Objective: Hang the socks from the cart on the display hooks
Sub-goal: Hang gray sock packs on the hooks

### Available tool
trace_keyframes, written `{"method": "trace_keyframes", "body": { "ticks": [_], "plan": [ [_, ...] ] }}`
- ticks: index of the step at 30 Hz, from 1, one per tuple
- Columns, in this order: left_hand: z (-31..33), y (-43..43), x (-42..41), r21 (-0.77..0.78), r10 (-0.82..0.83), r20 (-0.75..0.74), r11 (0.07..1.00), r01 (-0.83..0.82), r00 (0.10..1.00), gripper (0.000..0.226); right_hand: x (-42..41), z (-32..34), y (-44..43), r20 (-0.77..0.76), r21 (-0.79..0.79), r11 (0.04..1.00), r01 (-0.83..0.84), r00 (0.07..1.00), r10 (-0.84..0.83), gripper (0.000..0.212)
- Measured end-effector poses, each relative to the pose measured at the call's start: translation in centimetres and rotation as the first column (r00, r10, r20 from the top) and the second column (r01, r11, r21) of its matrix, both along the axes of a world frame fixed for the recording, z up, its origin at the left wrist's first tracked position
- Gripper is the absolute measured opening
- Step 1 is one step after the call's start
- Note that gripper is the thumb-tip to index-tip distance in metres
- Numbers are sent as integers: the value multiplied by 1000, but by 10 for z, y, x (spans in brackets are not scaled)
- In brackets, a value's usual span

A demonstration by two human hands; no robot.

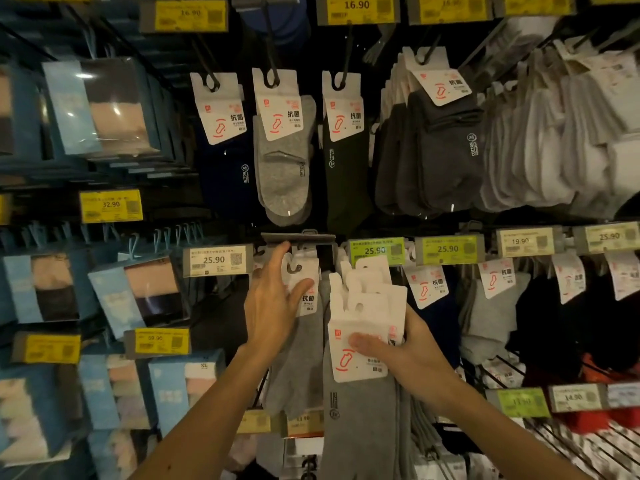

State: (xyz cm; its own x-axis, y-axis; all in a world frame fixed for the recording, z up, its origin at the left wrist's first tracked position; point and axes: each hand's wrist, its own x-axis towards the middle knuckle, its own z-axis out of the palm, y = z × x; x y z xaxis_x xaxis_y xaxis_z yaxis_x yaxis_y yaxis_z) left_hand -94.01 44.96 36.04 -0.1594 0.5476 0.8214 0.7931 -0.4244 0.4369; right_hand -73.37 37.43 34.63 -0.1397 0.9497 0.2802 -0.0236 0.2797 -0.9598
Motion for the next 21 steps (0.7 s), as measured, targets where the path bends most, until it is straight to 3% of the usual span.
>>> {"method": "trace_keyframes", "body": {
  "ticks": [7,12,14,17,21],
  "plan": [
    [-8,-11,2,26,61,-100,998,-59,993,83,5,17,-3,3,10,1000,4,1000,-4,63],
    [-10,-44,-5,-156,49,-230,984,-87,972,76,10,33,-5,7,49,999,-17,1000,17,62],
    [-1,-60,-6,-243,6,-269,967,-74,963,58,11,37,-7,3,57,998,-41,999,41,61],
    [21,-90,1,-287,-107,-96,955,76,990,19,10,42,-12,-4,44,996,-78,997,78,66],
    [42,-122,27,-298,-366,345,830,471,864,39,6,45,-19,-37,29,990,-136,990,137,58]
  ]
}}
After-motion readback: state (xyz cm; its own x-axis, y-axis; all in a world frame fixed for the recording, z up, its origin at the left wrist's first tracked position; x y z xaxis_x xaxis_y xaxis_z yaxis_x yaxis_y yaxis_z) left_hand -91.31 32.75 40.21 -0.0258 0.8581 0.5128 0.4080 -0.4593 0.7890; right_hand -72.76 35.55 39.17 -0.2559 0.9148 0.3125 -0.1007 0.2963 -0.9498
